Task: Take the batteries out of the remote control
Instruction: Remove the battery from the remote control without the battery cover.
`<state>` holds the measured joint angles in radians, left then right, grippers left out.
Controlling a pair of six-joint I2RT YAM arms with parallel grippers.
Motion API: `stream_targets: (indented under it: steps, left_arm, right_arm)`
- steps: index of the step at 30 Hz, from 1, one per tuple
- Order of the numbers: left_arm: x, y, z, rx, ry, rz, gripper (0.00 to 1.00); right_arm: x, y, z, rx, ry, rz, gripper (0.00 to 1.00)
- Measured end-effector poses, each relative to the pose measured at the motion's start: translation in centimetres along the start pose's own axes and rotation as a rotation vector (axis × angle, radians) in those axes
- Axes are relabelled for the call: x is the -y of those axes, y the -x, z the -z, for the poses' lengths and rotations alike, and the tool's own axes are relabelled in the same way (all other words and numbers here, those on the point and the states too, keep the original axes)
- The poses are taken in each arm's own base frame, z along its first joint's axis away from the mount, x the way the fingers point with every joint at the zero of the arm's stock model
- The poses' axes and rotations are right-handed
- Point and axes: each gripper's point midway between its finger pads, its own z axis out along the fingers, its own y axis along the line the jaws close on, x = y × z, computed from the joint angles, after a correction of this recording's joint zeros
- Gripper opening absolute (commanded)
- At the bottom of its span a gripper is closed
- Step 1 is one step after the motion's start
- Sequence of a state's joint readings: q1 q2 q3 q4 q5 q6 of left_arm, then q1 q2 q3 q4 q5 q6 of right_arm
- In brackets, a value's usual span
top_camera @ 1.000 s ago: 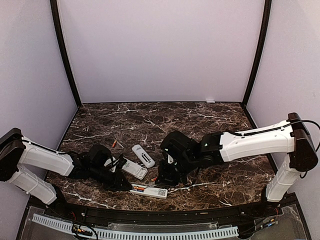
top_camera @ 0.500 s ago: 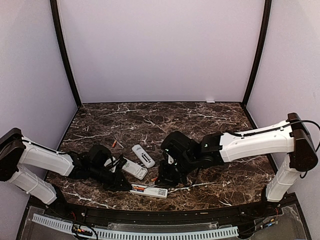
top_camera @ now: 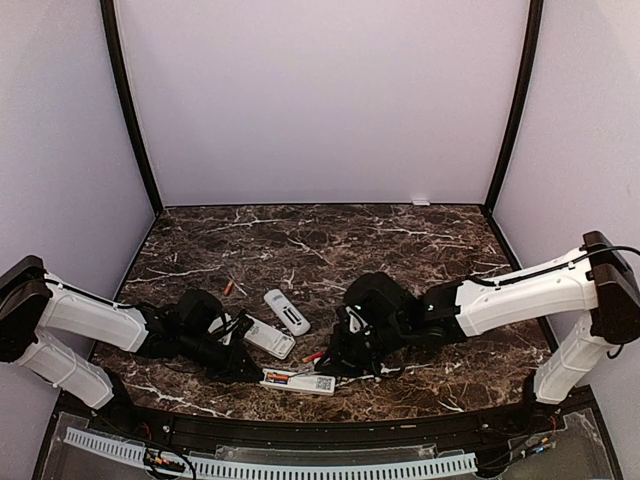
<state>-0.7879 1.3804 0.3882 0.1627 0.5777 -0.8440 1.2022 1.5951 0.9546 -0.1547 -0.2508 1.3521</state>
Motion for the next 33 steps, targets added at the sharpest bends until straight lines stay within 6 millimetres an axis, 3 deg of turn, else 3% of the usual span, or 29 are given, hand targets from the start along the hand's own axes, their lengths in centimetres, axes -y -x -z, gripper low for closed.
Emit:
stream_targets:
  steps: [13,15,20,23,33]
  left_arm:
    - [0.0,-0.3,-0.1,-0.019,-0.008,0.007,0.07]
    - [0.1,-0.7,-0.2,-0.038,-0.016,0.010,0.07]
    - [0.6,-2.0,-0.9,-0.099,-0.039,-0.006,0.07]
    - [0.6,-2.1,-1.0,-0.105,-0.045,-0.007,0.07]
    - [0.8,-1.6,-0.4,-0.069,-0.029,-0.024,0.13]
  right_arm:
    - [0.3,0.4,0.1,0.047,0.084,0.013,0.00]
    - [0.0,0.8,0.1,0.066,0.100,0.020,0.00]
    - [-4.1,1.7,1.2,0.109,0.262,0.084,0.00]
    - [-5.3,1.7,1.7,0.117,0.310,0.109,0.00]
    - [-4.6,2.2,3.3,0.172,0.258,0.107,0.00]
